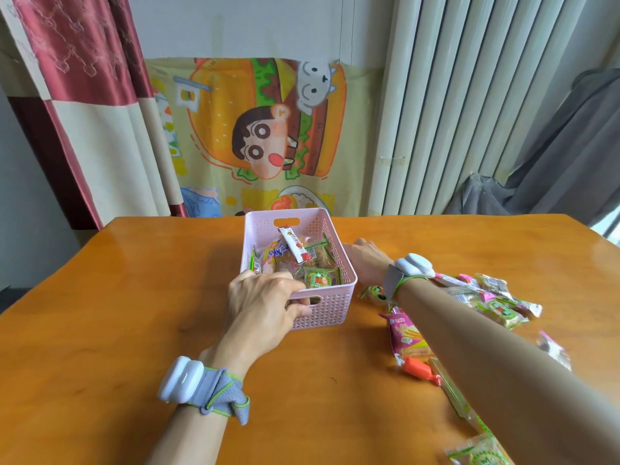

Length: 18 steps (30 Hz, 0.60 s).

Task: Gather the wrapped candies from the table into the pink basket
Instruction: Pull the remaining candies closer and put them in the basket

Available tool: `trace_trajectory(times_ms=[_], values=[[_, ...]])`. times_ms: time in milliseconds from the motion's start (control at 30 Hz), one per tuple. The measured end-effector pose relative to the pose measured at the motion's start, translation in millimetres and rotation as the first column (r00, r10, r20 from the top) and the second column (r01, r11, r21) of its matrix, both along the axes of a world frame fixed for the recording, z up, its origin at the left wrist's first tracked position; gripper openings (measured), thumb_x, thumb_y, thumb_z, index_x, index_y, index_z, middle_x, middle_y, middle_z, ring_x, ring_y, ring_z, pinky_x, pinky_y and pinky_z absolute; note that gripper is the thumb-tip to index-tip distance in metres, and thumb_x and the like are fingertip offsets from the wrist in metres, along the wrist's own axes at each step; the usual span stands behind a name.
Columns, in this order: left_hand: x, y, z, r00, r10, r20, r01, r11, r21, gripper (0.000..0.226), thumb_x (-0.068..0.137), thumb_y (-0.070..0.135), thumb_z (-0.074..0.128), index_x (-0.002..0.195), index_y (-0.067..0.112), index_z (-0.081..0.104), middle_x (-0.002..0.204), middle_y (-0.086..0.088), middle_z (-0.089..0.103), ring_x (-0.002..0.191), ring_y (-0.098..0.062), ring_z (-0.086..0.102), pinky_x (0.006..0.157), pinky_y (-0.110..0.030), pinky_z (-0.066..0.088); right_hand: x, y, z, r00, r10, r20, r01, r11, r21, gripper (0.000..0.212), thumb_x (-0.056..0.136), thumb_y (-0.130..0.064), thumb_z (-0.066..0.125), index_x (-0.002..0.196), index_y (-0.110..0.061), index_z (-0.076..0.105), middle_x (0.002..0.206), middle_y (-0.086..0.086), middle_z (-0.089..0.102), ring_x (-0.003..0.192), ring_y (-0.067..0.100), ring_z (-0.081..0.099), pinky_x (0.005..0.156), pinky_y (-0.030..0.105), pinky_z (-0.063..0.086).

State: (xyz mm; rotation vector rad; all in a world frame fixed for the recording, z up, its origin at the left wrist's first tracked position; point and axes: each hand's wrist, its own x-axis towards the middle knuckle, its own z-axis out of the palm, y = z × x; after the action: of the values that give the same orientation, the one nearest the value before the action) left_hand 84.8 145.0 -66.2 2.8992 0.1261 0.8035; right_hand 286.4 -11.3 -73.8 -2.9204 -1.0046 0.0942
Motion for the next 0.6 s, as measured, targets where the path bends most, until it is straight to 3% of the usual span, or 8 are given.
trace_trajectory(times_ms=[133,300,467,600], values=[[-1.1,-0.3,0.7,1.0,-0.01,-0.004,0.01,1.0,-0.01,0.026,0.077,0.062,0.069,0.084,0.036,0.069,0.082,0.016,0.065,0.081,-0.008,0.064,0.076,-0.03,0.035,-2.5,-4.5,11.0,0.999,0.032,-0.004,-0.032,0.992,0.121,0.016,0.095,-0.016,0.051,0.111,-0.015,0.056,0.108,0.019,0.05,0.107,0.041,0.051,0.087,0.044,0.047],[-1.0,-1.4,2.7,1.0,-0.007,-0.02,0.006,1.0,-0.014,0.026,0.077,0.061,0.07,0.086,0.037,0.07,0.084,0.016,0.066,0.082,-0.01,0.064,0.075,-0.029,0.032,-6.5,-19.0,28.0,0.997,0.065,-0.03,-0.057,0.977,0.205,0.025,0.089,-0.011,0.057,0.113,-0.011,0.053,0.106,0.014,0.06,0.107,0.031,0.051,0.075,0.033,0.041],[-4.7,-5.8,7.0,0.999,-0.015,-0.049,0.014,1.0,-0.003,0.026,0.076,0.061,0.071,0.086,0.037,0.07,0.085,0.017,0.067,0.084,-0.013,0.064,0.072,-0.029,0.029,-23.5,-39.0,37.1,0.991,0.098,-0.091,-0.086,0.989,0.119,0.034,0.092,-0.011,0.05,0.125,-0.018,0.055,0.089,-0.001,0.052,0.11,0.025,0.051,0.078,0.031,0.04],[-6.2,-15.5,8.7,0.998,-0.029,-0.057,0.03,1.0,0.007,0.024,0.076,0.061,0.073,0.084,0.038,0.07,0.081,0.016,0.064,0.084,-0.015,0.064,0.069,-0.03,0.027,-41.4,-50.0,35.8,0.99,0.099,-0.097,-0.102,0.994,-0.024,0.034,0.093,-0.03,0.06,0.126,-0.02,0.059,0.113,0.01,0.057,0.114,0.029,0.055,0.093,0.037,0.048]])
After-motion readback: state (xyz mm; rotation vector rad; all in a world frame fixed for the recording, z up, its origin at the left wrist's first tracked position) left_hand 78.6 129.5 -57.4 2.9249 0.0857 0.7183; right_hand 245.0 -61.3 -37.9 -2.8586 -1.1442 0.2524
